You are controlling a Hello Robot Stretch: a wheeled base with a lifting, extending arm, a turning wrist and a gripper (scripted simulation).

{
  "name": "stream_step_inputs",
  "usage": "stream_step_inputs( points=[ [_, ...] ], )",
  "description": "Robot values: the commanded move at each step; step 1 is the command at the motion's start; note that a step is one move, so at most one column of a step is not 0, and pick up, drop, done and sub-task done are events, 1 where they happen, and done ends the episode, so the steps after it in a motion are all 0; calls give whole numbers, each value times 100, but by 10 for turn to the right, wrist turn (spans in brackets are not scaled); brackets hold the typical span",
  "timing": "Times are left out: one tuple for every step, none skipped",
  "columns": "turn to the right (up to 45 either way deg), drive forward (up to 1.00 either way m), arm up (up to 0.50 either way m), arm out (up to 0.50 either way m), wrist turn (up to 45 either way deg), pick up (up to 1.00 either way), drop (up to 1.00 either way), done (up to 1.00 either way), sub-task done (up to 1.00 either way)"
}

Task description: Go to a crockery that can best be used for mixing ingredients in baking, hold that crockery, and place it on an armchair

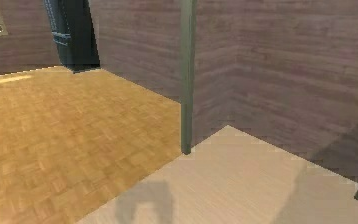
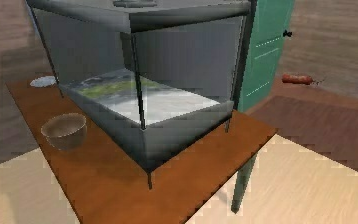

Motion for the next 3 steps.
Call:
stream_step_inputs(
  points=[
    [0, 20, 0, 0, 0, 0, 0, 0, 0],
    [240, 0, 0, 0, 0, 0, 0, 0, 0],
    [0, 50, 0, 0, 0, 0, 0, 0, 0]
  ],
)
